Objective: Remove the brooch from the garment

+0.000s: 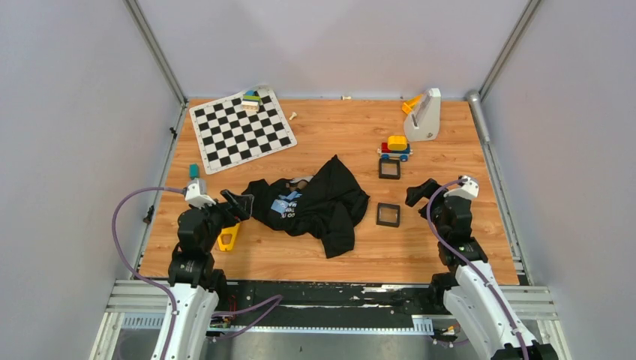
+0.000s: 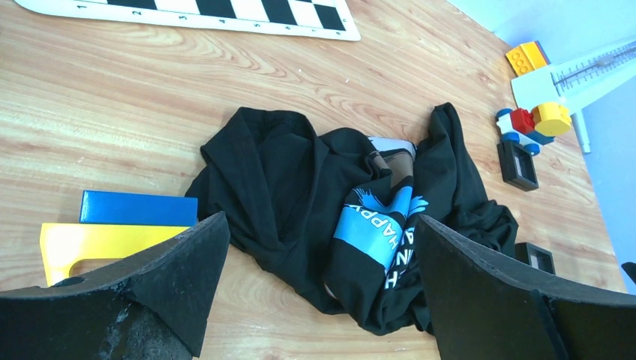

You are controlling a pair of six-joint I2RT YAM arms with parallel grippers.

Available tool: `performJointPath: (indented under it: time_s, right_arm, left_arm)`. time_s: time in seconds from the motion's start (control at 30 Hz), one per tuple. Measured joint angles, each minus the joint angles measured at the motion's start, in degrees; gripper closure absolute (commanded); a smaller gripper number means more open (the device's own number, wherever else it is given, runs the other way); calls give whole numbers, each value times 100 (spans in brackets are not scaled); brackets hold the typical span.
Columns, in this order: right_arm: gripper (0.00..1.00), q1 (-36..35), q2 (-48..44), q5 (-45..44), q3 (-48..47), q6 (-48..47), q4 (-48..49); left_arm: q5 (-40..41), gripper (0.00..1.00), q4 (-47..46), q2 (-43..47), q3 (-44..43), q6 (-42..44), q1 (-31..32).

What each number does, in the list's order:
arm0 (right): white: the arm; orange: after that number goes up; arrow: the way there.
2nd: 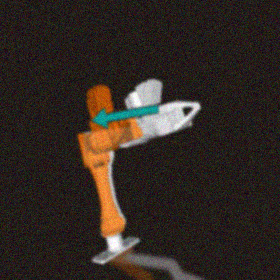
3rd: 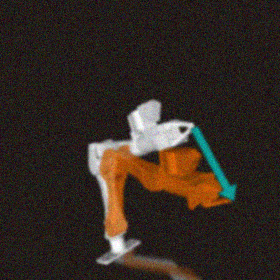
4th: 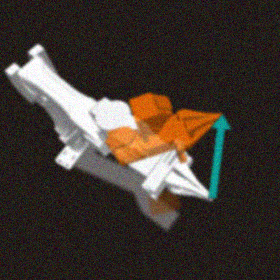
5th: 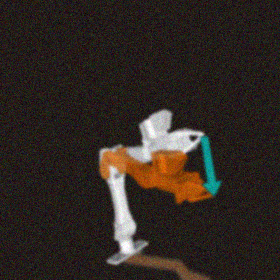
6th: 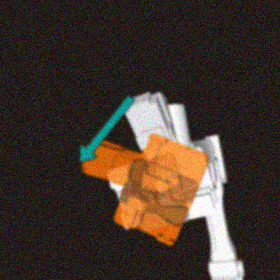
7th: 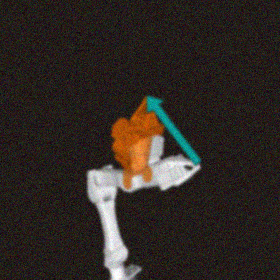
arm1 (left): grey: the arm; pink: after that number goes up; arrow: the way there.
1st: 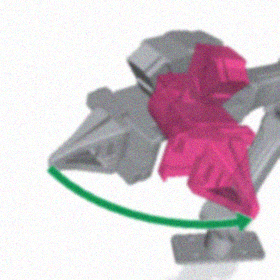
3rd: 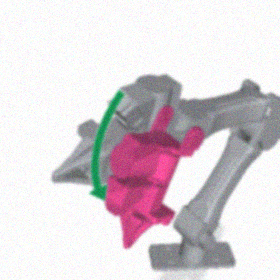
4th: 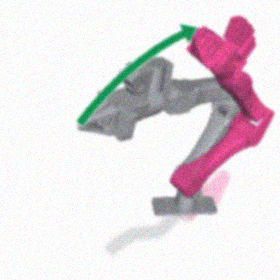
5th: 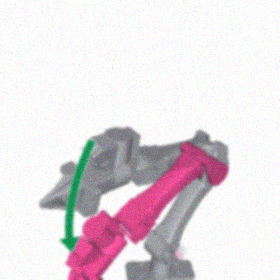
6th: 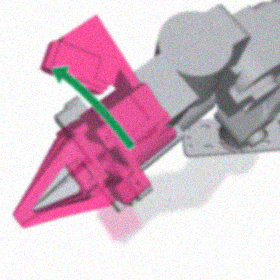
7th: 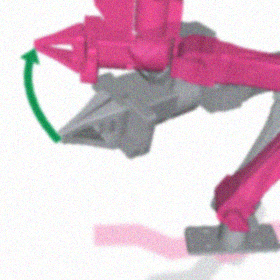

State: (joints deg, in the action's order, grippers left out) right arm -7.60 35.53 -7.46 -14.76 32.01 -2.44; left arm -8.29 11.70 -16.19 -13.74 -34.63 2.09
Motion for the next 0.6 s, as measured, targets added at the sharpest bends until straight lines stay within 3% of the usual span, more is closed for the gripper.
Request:
performJointPath:
  time_s: [0.23,0.43,0.6]
  right_arm:
    - [0,0,-4,4,-153,238,-306]
    - [0,-66,501,691,-859,229,-612]
    - [3,-1123,1410,887,-1598,127,-796]
  left_arm:
    - [-66,2,26,-26,0,22,0]
    - [-645,13,-404,-339,20,-190,0]
    - [-1167,18,-730,-1427,-120,-367,15]
